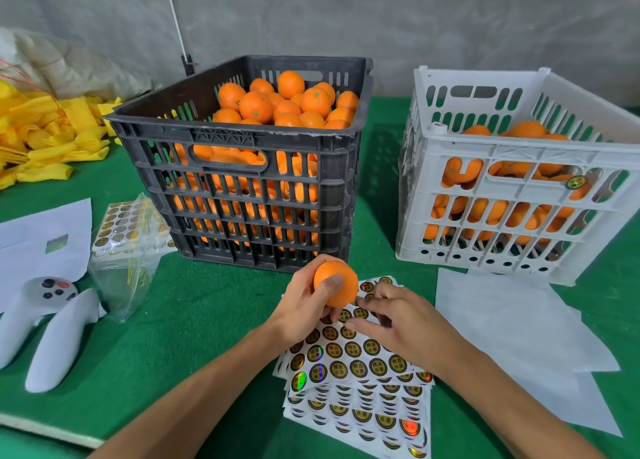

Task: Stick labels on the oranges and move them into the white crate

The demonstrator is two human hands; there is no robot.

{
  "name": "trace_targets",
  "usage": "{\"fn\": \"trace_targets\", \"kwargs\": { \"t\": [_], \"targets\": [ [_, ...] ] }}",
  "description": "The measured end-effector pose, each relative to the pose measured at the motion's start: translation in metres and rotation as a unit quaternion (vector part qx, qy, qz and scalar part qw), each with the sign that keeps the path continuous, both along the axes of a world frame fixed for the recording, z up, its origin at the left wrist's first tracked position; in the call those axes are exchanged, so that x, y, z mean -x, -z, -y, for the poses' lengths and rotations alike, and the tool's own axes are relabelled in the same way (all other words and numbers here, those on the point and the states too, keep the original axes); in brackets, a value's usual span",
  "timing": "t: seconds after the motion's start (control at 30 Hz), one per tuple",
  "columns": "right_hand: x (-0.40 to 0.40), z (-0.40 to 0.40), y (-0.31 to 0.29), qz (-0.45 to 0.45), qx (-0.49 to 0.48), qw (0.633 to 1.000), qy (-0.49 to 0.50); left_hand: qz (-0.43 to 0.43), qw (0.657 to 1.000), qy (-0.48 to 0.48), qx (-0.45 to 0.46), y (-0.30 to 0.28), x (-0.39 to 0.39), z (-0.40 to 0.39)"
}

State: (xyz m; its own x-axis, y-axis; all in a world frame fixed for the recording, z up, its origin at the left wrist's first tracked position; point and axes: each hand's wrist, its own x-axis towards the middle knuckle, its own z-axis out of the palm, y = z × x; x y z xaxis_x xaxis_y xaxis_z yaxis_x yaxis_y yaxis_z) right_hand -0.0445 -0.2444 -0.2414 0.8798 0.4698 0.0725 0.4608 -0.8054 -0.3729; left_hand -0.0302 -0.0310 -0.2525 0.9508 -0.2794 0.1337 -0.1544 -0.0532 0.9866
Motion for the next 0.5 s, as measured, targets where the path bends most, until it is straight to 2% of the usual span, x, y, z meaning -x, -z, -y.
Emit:
{"fn": "trace_targets", "kwargs": {
  "t": [0.13, 0.27, 0.43, 0.5],
  "targets": [
    [0.005, -0.001, -0.005, 0.005, 0.022, 1.0, -0.015, 0.002, 1.0, -0.005, -0.003, 0.002, 0.0, 0.0],
    [0.006, 0.0, -0.01, 0.048, 0.063, 0.995, -0.056, -0.002, 1.0, -0.014, 0.008, 0.003, -0.001, -0.002],
    [0.008, -0.002, -0.01, 0.088, 0.044, 0.993, -0.07, -0.012, 1.0, -0.023, 0.014, 0.005, -0.001, -0.002],
    [0.007, 0.0, -0.009, 0.076, 0.028, 0.994, -0.068, -0.018, 0.999, -0.024, 0.017, 0.005, -0.003, -0.002]
  ]
}}
